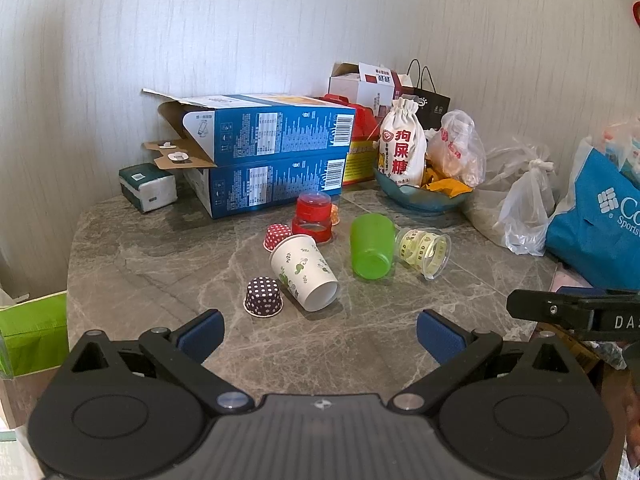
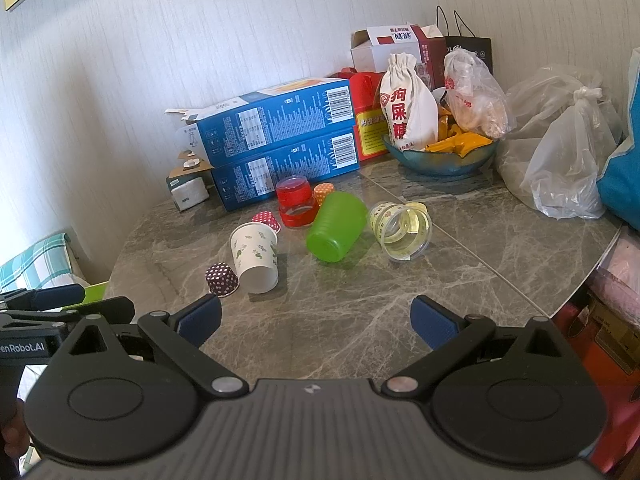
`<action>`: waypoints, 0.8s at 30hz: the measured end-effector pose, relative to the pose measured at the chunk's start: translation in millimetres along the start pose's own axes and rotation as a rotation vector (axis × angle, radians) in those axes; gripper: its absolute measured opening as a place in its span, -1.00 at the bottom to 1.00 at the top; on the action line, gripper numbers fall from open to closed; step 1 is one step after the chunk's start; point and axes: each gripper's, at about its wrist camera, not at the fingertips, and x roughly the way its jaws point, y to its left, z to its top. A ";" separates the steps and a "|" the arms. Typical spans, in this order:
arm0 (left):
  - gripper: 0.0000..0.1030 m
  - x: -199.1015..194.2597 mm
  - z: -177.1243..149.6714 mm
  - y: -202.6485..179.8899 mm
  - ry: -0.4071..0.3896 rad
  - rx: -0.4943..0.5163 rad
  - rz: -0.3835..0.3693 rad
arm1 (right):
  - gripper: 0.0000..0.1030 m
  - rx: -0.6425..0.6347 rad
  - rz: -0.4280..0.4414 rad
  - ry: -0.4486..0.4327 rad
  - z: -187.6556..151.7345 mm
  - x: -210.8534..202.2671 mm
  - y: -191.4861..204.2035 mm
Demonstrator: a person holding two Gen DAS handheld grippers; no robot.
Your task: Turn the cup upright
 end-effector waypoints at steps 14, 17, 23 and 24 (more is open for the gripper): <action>1.00 0.5 0.3 -0.5 0.001 -0.002 0.001 | 0.98 0.003 -0.001 0.004 0.4 2.8 -1.5; 1.00 0.7 0.1 -0.1 0.001 -0.001 0.000 | 0.98 0.004 -0.001 0.005 0.3 2.8 -1.4; 1.00 3.7 -0.3 0.1 0.008 -0.005 0.000 | 0.98 0.008 0.000 0.009 -0.2 4.4 -3.9; 1.00 4.2 -0.1 0.9 0.007 -0.005 -0.002 | 0.98 0.009 0.000 0.010 -0.2 4.7 -4.3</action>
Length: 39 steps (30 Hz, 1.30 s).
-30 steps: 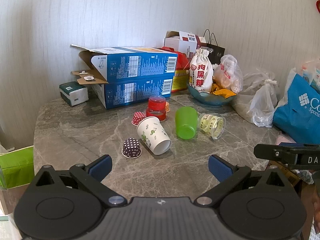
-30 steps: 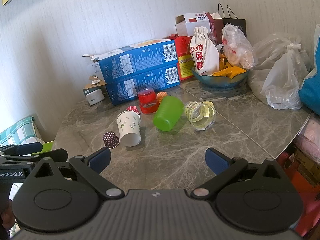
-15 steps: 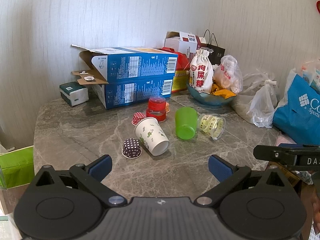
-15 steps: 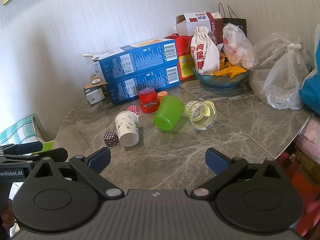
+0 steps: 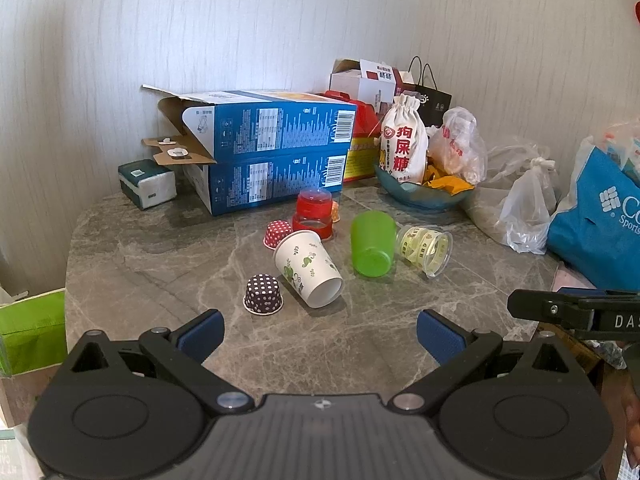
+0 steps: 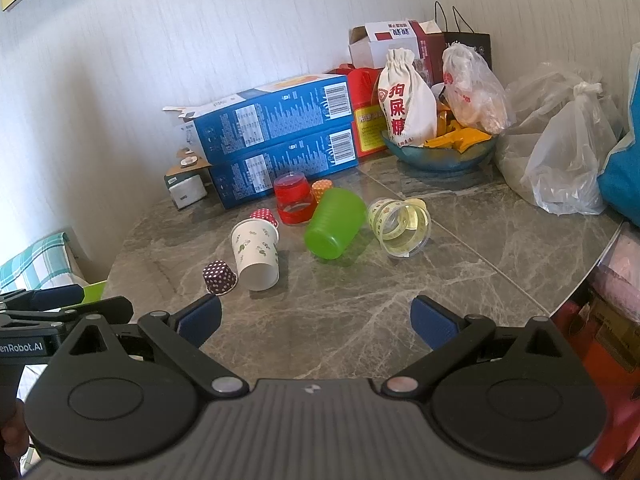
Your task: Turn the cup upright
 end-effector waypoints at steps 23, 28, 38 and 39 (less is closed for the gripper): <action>1.00 22.0 -7.7 14.3 0.027 -0.022 -0.015 | 0.98 -0.013 -0.004 0.067 5.1 35.8 -0.9; 1.00 41.5 -4.3 23.9 0.036 -0.019 -0.052 | 0.98 -0.005 -0.025 0.095 9.2 61.0 -6.7; 0.95 155.0 81.3 -17.5 0.124 0.471 -0.380 | 0.98 0.095 -0.070 0.180 6.3 123.3 -54.2; 0.93 168.3 89.6 -26.8 0.144 0.531 -0.413 | 0.98 0.110 -0.078 0.188 8.4 128.2 -60.6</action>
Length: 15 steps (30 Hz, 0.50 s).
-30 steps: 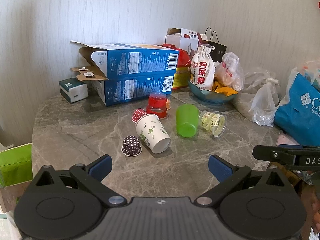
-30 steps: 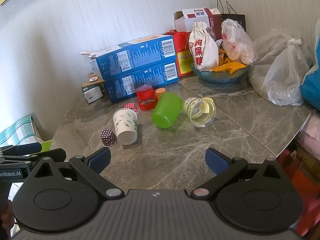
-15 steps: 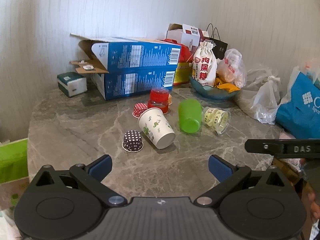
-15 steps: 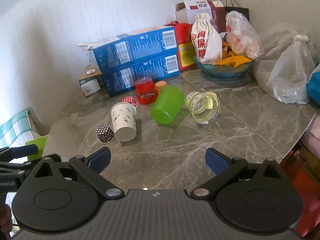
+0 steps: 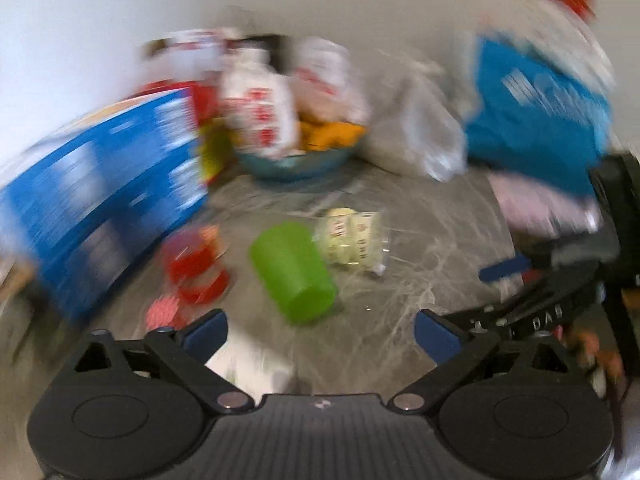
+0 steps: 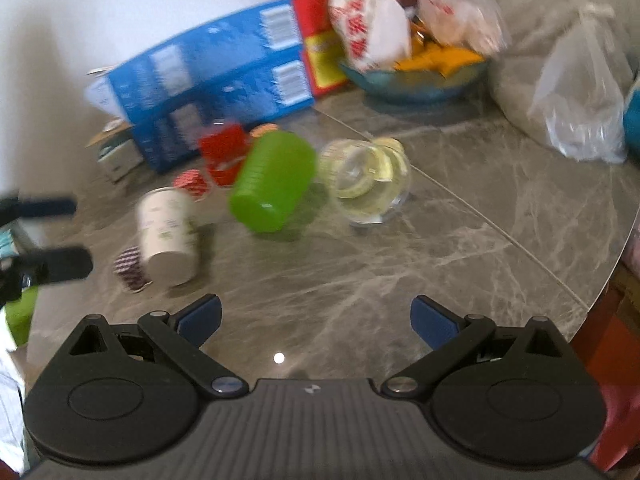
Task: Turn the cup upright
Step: 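Move the left tool to the clear HBD cup and close on it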
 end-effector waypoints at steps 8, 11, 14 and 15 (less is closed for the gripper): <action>0.78 91.0 66.2 -14.7 0.140 0.560 -0.147 | 0.98 0.130 -0.044 0.050 42.8 10.0 -41.1; 0.73 118.7 74.9 -26.5 0.164 0.808 -0.153 | 0.98 0.185 -0.044 0.075 48.6 2.6 -53.9; 0.67 137.4 76.6 -39.5 0.197 1.006 -0.182 | 0.98 0.266 -0.048 0.123 48.5 -1.4 -72.4; 0.67 141.7 80.6 -41.6 0.209 1.041 -0.212 | 0.98 0.291 -0.048 0.134 47.1 -2.8 -77.5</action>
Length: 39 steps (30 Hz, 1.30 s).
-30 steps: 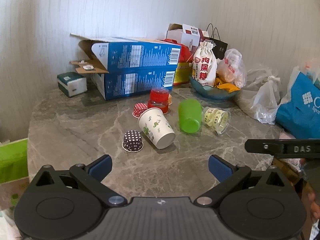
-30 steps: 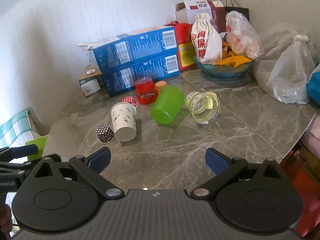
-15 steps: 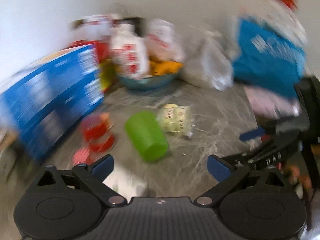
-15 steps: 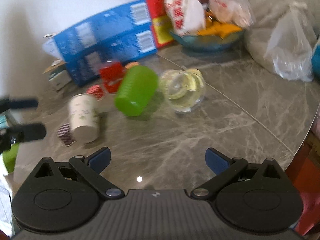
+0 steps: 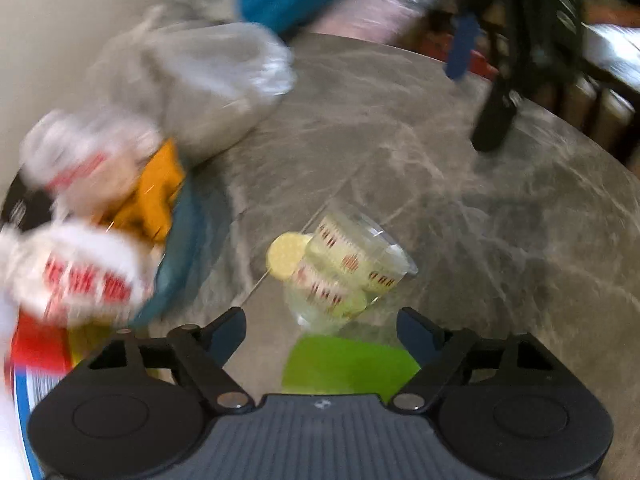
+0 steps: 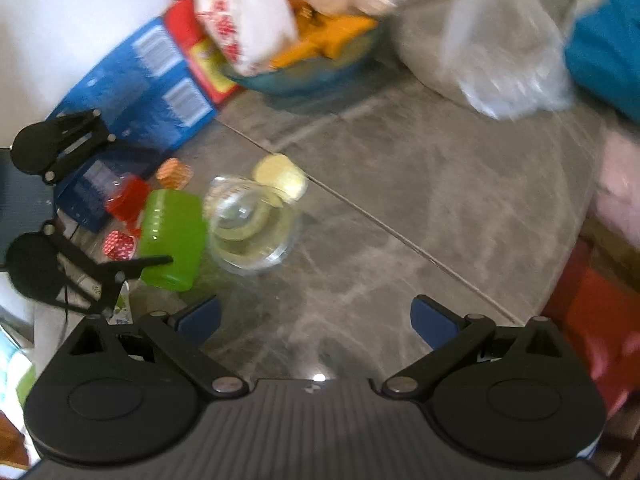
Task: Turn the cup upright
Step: 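Move the left tool to the clear HBD cup and close on it, then lift the clear cup with the left tool and rotate it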
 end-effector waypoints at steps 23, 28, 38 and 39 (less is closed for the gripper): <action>0.23 65.1 25.7 -6.7 0.100 0.416 -0.171 | 0.98 0.169 0.026 0.066 12.1 -9.2 -47.3; 0.23 45.0 25.2 1.8 0.050 0.288 -0.149 | 0.98 0.153 0.023 0.062 12.6 -10.6 -40.6; 0.23 -67.2 -13.8 28.1 -0.108 -0.609 -0.128 | 0.98 0.095 0.050 0.032 17.3 -23.5 -4.6; 0.23 -71.4 -23.7 20.5 -0.093 -0.727 -0.135 | 0.98 0.086 0.058 0.034 16.9 -23.4 -0.2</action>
